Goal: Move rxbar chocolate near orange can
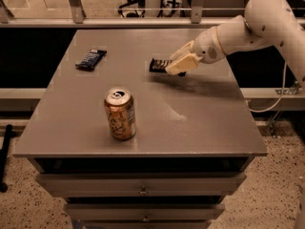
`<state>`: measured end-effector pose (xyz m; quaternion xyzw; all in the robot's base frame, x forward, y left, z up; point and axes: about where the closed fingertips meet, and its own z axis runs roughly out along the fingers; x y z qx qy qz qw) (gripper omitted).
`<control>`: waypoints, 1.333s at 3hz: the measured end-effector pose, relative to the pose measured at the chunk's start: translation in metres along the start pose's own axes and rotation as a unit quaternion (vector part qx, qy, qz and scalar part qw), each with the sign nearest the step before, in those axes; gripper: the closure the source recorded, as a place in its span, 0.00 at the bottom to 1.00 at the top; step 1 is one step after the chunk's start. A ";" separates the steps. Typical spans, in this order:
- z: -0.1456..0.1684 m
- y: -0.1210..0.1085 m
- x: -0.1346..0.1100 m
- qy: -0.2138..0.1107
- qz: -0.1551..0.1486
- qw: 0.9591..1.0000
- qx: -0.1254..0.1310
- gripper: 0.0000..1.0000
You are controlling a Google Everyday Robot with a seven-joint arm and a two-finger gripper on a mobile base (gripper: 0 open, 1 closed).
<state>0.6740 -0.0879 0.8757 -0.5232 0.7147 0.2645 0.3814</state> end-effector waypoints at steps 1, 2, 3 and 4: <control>-0.001 0.042 0.010 0.013 -0.040 0.997 -0.067 1.00; 0.002 0.082 0.014 0.012 -0.076 0.989 -0.125 1.00; 0.002 0.112 0.016 0.006 -0.104 0.982 -0.160 1.00; 0.005 0.137 0.016 0.004 -0.142 0.970 -0.198 0.87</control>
Offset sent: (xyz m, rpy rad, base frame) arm -0.1285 0.0278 -0.0206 -0.0200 0.0338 0.4543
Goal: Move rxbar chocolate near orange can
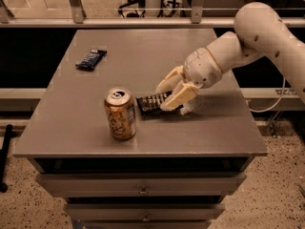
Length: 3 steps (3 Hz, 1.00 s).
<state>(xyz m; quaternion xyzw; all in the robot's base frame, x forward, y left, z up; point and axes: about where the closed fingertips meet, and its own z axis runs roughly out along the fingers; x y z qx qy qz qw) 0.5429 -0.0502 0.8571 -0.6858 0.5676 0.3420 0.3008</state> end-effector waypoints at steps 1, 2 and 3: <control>0.010 0.017 -0.004 0.003 -0.031 0.999 -0.033 0.64; 0.015 0.026 -0.006 0.005 -0.050 0.997 -0.054 0.41; 0.019 0.033 -0.008 0.008 -0.064 0.996 -0.069 0.17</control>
Offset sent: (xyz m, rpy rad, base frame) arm -0.0437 0.0107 -0.0052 -0.0225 -0.0256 0.2205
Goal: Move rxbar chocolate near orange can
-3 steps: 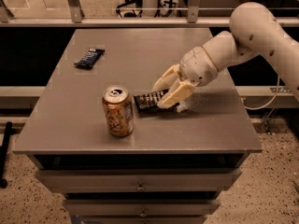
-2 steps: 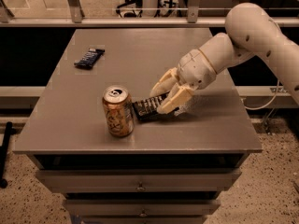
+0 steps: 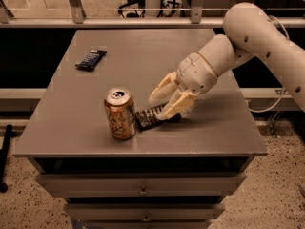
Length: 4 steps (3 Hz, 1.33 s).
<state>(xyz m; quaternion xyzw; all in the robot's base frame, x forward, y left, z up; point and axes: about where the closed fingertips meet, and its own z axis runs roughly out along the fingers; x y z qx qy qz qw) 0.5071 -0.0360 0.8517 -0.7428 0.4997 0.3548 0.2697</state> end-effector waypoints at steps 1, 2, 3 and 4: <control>0.003 0.003 -0.002 0.002 -0.010 1.000 -0.011 0.00; 0.003 0.004 -0.002 0.003 -0.013 1.000 -0.013 0.00; -0.024 -0.006 0.019 0.029 0.014 0.999 0.037 0.00; -0.083 -0.020 0.052 0.064 0.051 0.989 0.126 0.00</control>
Offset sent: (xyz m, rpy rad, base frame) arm -0.0036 -0.0204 -0.0009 -0.0590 -0.0304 0.0088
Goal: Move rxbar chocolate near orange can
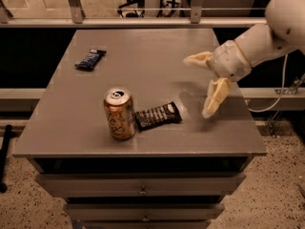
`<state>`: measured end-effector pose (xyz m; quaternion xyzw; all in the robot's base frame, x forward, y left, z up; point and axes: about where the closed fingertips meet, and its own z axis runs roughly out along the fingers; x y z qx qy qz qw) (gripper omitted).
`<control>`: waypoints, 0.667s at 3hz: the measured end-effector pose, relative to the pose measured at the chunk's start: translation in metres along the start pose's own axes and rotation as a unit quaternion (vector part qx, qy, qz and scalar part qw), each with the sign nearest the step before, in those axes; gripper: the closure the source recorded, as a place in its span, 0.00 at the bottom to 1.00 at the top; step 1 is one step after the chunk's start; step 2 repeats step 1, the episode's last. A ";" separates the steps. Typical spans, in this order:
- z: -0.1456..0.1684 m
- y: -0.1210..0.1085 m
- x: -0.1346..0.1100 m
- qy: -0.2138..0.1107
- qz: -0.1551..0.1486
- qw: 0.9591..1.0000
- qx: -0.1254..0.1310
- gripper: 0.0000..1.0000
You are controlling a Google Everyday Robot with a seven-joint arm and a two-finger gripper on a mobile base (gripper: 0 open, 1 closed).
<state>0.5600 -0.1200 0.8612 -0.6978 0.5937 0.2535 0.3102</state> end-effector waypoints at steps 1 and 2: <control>-0.018 -0.012 0.007 0.008 0.006 1.000 0.029 0.00; -0.018 -0.012 0.007 0.008 0.006 1.000 0.029 0.00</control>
Offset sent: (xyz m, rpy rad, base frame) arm 0.0000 0.0000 0.0000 0.0000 0.0000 0.0000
